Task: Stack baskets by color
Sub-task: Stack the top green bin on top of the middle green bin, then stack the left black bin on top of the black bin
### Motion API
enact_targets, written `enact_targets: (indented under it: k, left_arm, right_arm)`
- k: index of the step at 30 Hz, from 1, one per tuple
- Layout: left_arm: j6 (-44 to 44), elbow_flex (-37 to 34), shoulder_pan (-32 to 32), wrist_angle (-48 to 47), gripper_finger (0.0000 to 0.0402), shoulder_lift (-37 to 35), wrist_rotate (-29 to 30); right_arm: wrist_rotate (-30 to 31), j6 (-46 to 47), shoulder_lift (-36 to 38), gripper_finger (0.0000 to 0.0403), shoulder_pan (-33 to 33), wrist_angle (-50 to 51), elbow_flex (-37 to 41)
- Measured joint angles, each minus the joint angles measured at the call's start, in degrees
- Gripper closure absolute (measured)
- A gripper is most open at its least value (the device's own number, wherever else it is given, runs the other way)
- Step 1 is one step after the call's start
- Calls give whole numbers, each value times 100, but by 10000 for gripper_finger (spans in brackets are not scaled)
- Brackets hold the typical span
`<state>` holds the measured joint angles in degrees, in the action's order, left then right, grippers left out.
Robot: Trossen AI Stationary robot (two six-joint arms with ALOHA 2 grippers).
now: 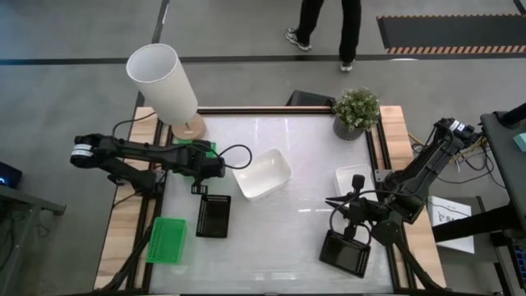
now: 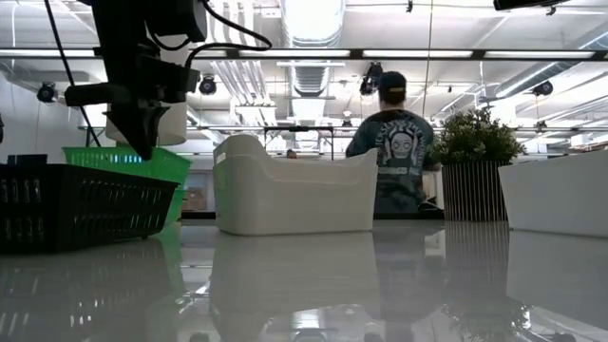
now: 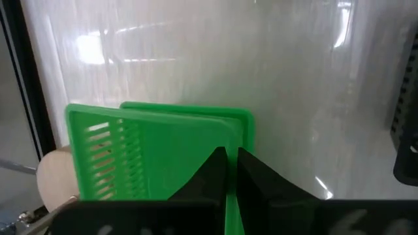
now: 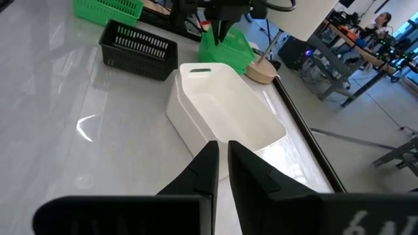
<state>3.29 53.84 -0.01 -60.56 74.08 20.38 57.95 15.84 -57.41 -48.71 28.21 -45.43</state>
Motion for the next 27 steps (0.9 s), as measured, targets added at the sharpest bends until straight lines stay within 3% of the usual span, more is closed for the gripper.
enact_targets:
  k: [5, 13, 18, 27]
  left_arm:
    - [2, 0, 0, -4, 391, 0, 0]
    - [0, 2, 0, 1, 333, 0, 4]
    - [-50, 197, -12, -2, 316, 0, -27]
    - [-1434, 913, -97, -36, 315, 0, -223]
  right_arm:
    - [0, 2, 0, 376, 0, -2, 0]
    - [0, 20, 0, 376, 0, -7, 0]
    - [-2, 19, 0, 376, 0, -7, 0]
    - [-2, 5, 0, 376, 0, -4, 0]
